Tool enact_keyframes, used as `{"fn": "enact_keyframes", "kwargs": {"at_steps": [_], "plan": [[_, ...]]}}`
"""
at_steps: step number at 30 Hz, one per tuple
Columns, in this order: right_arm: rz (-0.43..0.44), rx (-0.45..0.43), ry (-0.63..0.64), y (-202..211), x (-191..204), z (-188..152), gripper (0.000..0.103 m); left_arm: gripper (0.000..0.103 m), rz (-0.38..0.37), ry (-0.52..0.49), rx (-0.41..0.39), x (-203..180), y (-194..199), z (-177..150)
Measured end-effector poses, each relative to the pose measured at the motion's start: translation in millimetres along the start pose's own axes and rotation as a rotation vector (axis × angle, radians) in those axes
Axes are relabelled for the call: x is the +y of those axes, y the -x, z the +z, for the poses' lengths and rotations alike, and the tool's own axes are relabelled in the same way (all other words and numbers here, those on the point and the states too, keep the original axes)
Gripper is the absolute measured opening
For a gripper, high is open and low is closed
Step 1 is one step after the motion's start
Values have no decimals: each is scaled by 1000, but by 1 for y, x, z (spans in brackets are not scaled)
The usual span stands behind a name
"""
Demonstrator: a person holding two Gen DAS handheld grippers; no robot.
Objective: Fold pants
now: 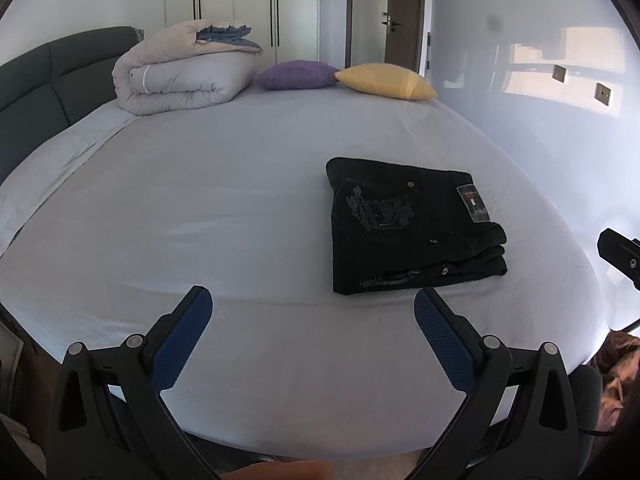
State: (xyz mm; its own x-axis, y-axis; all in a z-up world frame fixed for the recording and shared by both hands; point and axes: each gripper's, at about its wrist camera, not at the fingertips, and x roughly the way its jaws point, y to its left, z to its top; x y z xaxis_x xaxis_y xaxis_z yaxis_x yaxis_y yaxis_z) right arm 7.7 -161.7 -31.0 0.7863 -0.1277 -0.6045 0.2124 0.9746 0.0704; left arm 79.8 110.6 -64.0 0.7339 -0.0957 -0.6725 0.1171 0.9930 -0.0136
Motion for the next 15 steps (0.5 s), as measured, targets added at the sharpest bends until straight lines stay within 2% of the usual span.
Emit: {"fn": "enact_keyframes", "kwargs": {"at_steps": [15], "plan": [[-7, 29, 15, -11, 6, -4, 103, 103, 1, 9, 26, 1, -11, -3]]}}
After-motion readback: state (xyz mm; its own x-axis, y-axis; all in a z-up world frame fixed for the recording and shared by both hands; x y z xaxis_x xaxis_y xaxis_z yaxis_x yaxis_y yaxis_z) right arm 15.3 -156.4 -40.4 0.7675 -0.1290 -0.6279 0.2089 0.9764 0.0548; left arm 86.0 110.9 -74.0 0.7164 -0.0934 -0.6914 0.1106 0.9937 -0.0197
